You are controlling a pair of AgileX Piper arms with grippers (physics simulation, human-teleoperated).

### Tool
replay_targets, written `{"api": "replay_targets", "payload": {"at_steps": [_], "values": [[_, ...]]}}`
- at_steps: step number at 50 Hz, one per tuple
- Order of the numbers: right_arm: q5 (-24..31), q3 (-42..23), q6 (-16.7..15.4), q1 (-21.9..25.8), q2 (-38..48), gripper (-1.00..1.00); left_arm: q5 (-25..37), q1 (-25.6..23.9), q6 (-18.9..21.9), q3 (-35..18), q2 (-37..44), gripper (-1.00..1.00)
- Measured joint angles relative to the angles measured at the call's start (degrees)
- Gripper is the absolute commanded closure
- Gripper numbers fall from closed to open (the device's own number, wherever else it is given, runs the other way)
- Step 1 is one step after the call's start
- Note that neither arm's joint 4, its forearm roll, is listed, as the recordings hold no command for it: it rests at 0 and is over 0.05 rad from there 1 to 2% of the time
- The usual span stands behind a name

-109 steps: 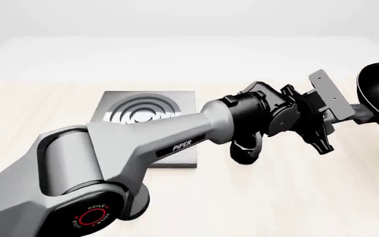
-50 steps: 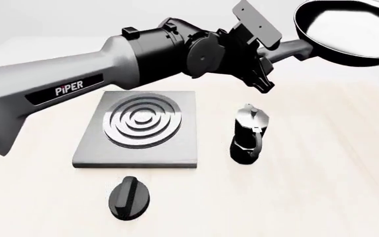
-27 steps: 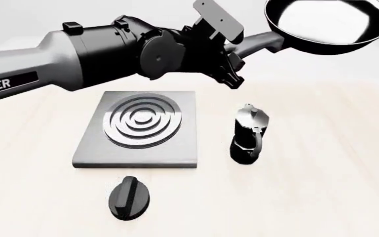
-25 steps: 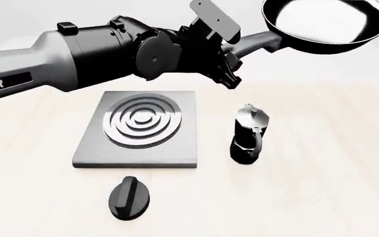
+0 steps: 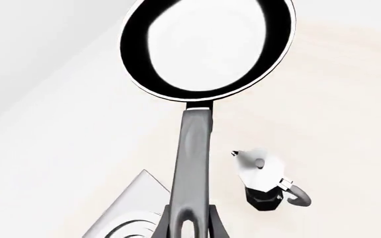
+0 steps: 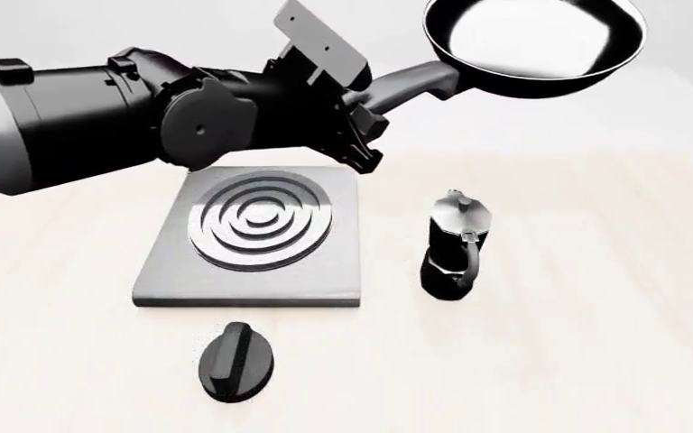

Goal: Put the frying pan on the stove.

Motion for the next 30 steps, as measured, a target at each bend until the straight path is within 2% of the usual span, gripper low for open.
{"api": "replay_targets", "payload": {"at_steps": [30], "values": [[0.0,-0.2,-0.5,0.1,0.0,-1.0,-4.7,4.4,-2.4,16.0,-10.5,1.0]]}}
